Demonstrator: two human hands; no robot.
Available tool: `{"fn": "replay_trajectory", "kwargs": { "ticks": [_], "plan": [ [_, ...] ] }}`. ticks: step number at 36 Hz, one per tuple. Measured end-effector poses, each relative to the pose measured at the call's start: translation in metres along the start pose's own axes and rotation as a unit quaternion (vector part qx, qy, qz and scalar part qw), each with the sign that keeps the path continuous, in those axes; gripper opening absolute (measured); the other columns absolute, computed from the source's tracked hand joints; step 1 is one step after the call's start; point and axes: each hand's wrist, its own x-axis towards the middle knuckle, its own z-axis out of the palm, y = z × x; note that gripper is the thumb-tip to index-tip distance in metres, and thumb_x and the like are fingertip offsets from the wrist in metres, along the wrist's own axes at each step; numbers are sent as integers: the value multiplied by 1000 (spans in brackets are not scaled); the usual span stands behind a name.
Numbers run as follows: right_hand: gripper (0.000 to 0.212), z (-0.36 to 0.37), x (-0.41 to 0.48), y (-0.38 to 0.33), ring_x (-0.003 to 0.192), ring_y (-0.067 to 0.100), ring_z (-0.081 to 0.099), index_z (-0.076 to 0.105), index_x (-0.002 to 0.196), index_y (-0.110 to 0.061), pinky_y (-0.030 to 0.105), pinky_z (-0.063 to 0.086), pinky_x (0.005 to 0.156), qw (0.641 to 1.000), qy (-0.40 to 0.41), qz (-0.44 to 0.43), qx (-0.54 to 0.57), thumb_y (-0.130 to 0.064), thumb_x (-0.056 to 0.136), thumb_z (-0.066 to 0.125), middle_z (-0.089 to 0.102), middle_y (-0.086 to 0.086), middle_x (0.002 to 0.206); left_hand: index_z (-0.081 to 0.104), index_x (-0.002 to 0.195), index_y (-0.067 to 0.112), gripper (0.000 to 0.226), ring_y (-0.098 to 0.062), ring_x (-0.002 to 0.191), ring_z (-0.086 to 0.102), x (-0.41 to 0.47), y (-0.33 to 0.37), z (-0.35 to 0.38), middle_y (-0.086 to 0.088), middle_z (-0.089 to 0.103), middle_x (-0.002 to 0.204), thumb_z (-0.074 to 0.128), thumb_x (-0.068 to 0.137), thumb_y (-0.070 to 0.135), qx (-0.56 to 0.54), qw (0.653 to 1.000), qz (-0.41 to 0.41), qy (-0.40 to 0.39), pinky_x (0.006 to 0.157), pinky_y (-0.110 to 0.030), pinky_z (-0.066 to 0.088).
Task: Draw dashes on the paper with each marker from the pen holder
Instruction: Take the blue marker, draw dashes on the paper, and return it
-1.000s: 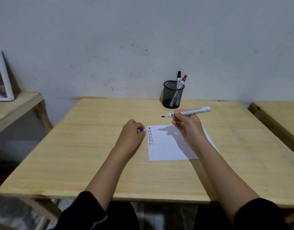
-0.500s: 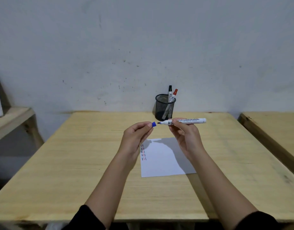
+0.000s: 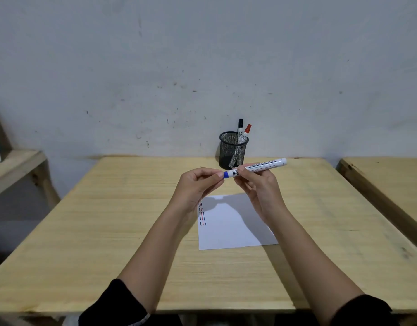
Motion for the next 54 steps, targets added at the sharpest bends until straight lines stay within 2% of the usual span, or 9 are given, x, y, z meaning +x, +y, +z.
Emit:
{"fn": "replay_trajectory", "kwargs": {
  "ticks": [12,20,26,30,39,43,48,52,54],
  "plan": [
    [9,15,-13,16,73,15,60,59,79,-8,19,54,69,997,14,-46,59,-3,87,60,59,6,77,67,83,-1,5,-11,70,71,-10,10,-3,-2,74,72,64,81,-4,-21,999,31,-14,78,-17,56],
    [10,12,-12,5,83,17,66,61,83,-8,23,55,79,994,-40,-42,92,0,88,56,68,10,88,69,89,3,8,-14,73,72,-13,16,1,-12,70,85,68,81,0,46,996,79,23,79,-18,56],
    [7,6,-7,-6,86,17,69,62,89,-3,22,56,75,983,16,-32,179,1,86,57,72,9,89,69,92,1,11,-12,71,71,-10,22,3,-13,69,86,67,82,0,47,993,98,48,78,-17,56],
    [7,-3,-7,-8,79,19,70,70,80,-1,23,57,76,991,-11,-42,126,1,74,66,72,10,83,69,95,1,14,-12,70,70,-7,26,1,-13,69,86,69,81,2,65,991,101,62,79,-18,57],
    [18,-24,-5,-7,79,25,70,72,89,0,30,57,79,994,-40,-61,-77,1,71,71,74,16,83,70,94,1,18,-12,70,69,10,39,11,-10,70,81,73,77,3,67,988,119,75,77,-17,56],
    [25,-21,7,-14,73,20,63,71,94,-5,25,52,68,961,-52,-86,-257,5,72,74,68,20,86,72,84,11,11,-18,79,66,24,46,23,-8,71,81,77,74,9,125,978,151,77,81,-25,55],
    [29,-9,26,-20,77,18,65,65,89,-26,30,54,81,906,-88,-129,-394,-2,74,72,66,9,81,73,78,22,10,-11,75,67,43,52,41,-1,73,76,78,73,14,215,954,202,53,77,-21,53],
    [16,-3,44,-27,75,30,62,60,91,-10,37,53,76,889,-93,-139,-426,-10,78,69,61,11,74,73,81,18,8,-8,71,67,58,59,53,3,71,73,76,76,12,268,934,233,20,71,-15,52],
    [14,-2,54,-31,67,24,58,57,87,-8,34,50,71,885,-91,-143,-434,-10,78,68,59,3,68,74,86,14,8,-7,72,67,66,63,55,4,71,75,74,78,14,291,924,247,10,73,-16,52]
  ]
}}
